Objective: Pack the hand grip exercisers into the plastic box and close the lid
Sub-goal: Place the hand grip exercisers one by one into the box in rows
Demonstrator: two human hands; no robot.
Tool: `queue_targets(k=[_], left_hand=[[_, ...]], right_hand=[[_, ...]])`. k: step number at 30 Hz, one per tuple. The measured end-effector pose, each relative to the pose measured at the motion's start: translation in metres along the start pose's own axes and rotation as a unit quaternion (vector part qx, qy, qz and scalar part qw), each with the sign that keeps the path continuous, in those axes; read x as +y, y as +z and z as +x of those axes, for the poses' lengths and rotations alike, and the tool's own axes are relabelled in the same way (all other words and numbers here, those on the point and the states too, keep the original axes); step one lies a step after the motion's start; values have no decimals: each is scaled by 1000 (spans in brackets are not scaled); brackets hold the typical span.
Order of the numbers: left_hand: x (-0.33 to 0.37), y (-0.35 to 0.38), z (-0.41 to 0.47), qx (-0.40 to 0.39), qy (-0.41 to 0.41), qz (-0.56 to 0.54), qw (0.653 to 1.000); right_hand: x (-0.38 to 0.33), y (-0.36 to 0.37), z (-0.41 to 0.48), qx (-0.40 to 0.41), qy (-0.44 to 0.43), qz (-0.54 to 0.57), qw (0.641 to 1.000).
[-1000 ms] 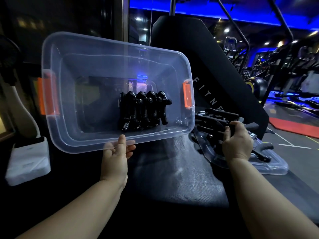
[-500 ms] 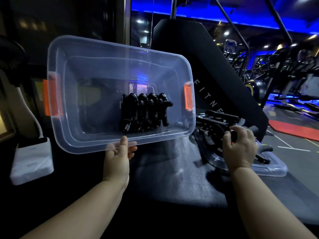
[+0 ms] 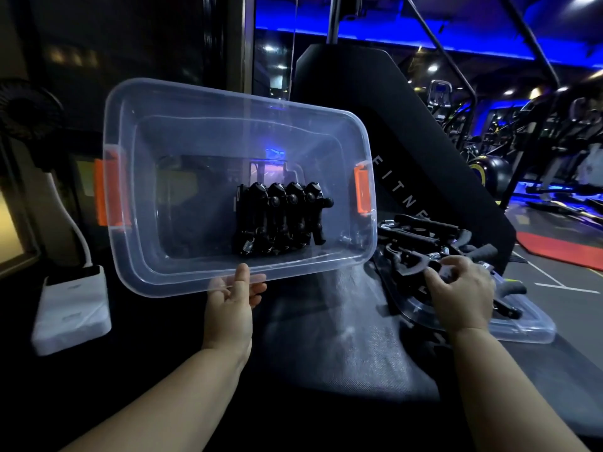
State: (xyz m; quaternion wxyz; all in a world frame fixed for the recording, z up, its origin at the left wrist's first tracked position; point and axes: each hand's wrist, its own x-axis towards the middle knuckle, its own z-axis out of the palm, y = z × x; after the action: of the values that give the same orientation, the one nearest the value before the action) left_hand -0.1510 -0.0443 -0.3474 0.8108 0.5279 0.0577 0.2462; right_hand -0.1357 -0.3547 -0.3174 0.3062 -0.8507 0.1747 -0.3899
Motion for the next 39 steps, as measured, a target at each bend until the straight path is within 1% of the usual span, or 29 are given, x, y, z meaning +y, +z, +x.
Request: queue_targets(k=[2,5,8,13,17,19,22,25,27,31,36,39], left_hand=[[0,0,0,-1,-2,1,1000],[1,1,-1,-1,-6,2,1000],[1,1,-1,1,-6,3,1000],[2,-1,-1,0,-5,8,1000],[2,-1,-2,-3,-5,13,1000],[2,-1,-2,-2,-4,13,1000],[2,-1,-1,-3,-3,15,1000],[1,0,-1,-2,-3,14,1000],[2,0,-1,-2,-3,14,1000],[1,-1,-1,0,1,16,1000],[0,-1,0,-2,0,16,1000],[0,-1,0,0,0,15,1000]], right_hand=[[4,1,3,-28,40,-14,999],[10,5,5,-104,111,-46,987],[11,9,5,-132,130,-53,981],[9,7,2,-103,95,-22,990],[7,5,2,-44,70,50,995],[7,5,2,-19,60,92,994],[5,4,-2,-7,34,160,986],[-1,5,-6,9,-15,220,975],[-4,6,-10,16,-48,227,973],[-8,7,-15,15,-67,207,976],[-15,10,-20,-34,-70,169,983],[-20,13,-25,-61,-89,148,983]])
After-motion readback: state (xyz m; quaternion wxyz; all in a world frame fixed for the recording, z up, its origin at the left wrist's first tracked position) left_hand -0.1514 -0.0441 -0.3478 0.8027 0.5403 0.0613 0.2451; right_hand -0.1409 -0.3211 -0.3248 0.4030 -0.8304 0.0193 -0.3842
